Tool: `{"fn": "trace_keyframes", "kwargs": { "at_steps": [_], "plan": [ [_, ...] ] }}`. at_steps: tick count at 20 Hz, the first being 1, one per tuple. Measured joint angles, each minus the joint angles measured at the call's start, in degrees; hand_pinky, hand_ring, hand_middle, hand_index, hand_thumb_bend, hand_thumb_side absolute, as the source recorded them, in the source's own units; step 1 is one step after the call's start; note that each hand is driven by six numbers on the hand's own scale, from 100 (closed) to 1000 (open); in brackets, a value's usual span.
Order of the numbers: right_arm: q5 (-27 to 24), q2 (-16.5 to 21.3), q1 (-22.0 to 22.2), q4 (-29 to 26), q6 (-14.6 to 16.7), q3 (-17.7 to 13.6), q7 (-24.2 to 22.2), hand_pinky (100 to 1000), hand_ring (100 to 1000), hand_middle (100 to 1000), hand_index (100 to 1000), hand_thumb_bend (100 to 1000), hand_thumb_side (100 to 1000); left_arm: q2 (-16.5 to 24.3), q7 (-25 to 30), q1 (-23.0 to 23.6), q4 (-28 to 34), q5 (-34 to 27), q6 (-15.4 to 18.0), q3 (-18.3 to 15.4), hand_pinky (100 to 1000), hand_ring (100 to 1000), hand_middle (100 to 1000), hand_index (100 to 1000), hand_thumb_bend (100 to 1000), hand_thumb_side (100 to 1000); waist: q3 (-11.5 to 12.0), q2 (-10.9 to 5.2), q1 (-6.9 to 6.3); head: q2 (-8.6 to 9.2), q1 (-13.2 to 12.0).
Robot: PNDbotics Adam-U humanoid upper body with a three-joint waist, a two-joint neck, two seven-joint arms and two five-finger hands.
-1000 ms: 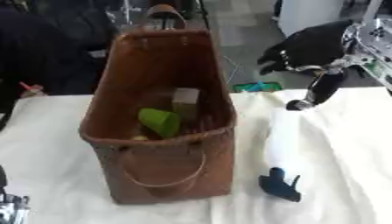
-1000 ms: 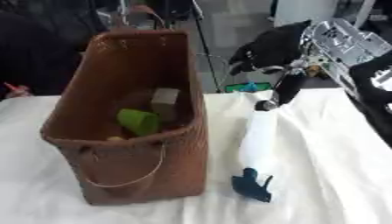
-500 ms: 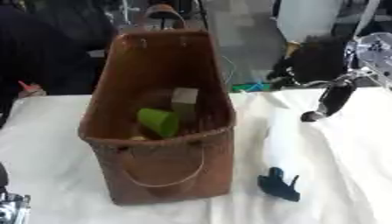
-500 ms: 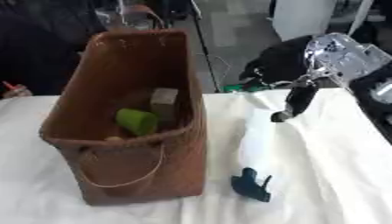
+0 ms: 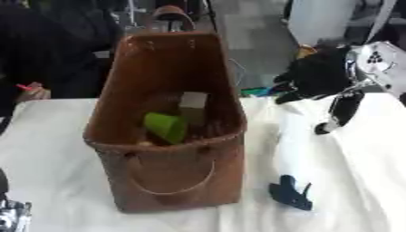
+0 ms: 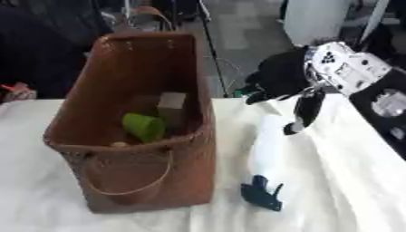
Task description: Pick up objects on the table and place them in the box.
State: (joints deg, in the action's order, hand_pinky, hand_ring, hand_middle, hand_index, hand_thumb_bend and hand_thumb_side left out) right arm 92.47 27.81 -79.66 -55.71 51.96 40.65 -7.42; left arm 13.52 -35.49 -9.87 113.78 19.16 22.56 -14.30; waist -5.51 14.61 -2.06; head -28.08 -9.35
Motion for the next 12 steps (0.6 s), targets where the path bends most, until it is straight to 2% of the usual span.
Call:
{"fn": "trace_keyframes", "kwargs": {
  "at_steps": [12],
  "plan": [
    [10.69,-2.37,-0.82,5.08,0.07,1.04,10.62,821,1000,1000,1000,572,779,0.0,-0.07,-0.32,0.0,-0.08,0.15,0.32,712,699,827,717,100,916,0.82,0.57,0.26,0.02,-0.01]
  ]
}}
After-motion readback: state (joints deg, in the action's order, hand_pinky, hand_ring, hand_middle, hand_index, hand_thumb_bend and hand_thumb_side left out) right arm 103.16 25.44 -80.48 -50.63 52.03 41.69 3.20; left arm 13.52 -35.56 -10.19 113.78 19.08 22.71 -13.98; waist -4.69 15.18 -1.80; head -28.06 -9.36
